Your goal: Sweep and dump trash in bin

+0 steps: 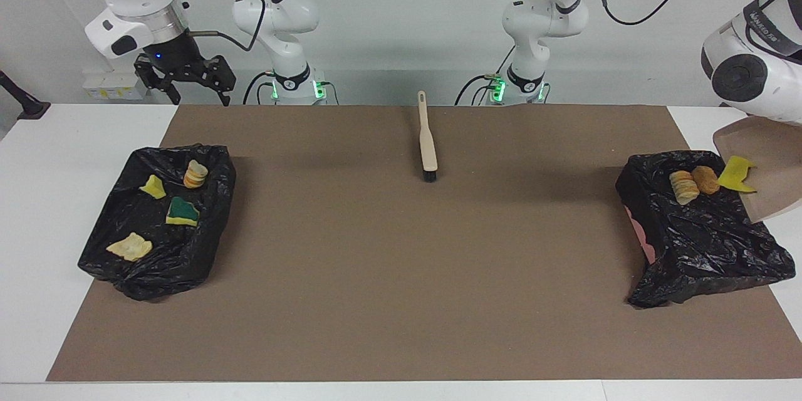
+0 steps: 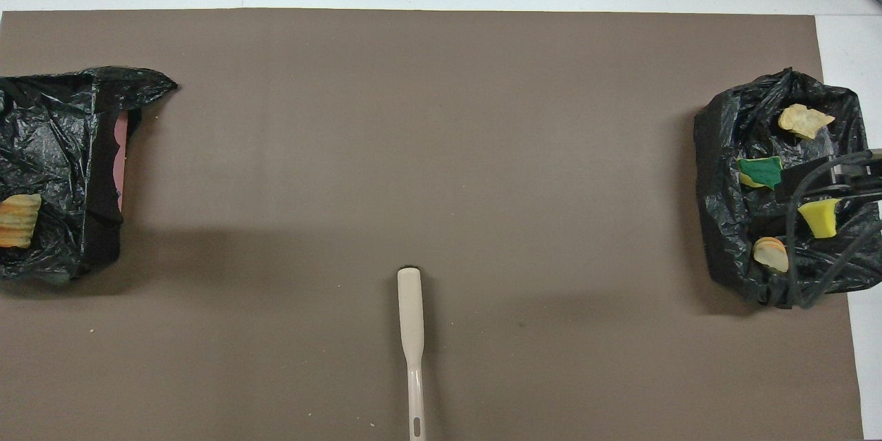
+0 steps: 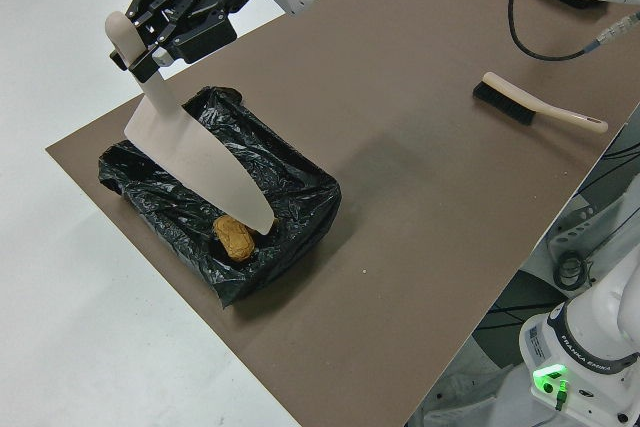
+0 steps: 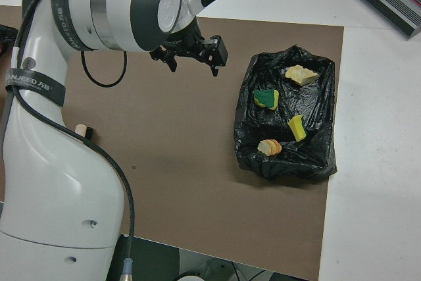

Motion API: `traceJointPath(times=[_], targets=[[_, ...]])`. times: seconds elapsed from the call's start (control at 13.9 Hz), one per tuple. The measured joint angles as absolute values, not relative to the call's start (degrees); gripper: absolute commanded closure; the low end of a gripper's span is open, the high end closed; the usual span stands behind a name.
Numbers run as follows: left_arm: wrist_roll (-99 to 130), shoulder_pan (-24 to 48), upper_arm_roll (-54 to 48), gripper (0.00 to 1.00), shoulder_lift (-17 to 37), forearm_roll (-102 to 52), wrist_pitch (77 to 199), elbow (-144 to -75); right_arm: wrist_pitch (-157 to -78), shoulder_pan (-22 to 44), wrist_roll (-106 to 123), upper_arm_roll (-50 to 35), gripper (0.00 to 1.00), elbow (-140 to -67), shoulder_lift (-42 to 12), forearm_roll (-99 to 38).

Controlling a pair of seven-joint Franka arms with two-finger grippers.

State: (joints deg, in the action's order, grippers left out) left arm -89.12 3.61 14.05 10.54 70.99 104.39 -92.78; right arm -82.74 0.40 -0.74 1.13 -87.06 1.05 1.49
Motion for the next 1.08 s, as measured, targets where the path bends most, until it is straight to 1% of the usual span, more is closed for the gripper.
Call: traceJointPath(times=[0.07,0.29,0.36,0.65,0.87,1.08], targets=[[-88.07,3.61,13.54,1.00,10.08,71.64,103.92,-93.64,-82.74,0.40,-0.74,1.13,0.00,-87.06,1.05,1.49],[-83.59,3.62,12.00,1.00,6.93,75.90,103.67,-99.07,-82.74,0.39,-0.74,1.13,0.00,-87.07,1.05,1.49],[-83.32,3.62,11.71,1.00,6.24,76.29,103.63,-99.65,-82.74,0.39,-0.74,1.13,0.00,-87.07,1.05,1.49],[-83.83,3.61,10.20,1.00,3.84,74.50,103.52,-99.12,-82.74,0.39,-0.74,1.13,0.00,-87.07,1.05,1.49],[-84.47,3.55,9.99,1.00,2.11,69.05,103.16,-97.96,-82.74,0.39,-0.74,1.13,0.00,-87.07,1.05,1.49],[-84.47,3.56,9.66,1.00,1.89,60.42,102.63,-98.03,-82.74,0.39,-0.74,1.13,0.00,-87.07,1.05,1.49]])
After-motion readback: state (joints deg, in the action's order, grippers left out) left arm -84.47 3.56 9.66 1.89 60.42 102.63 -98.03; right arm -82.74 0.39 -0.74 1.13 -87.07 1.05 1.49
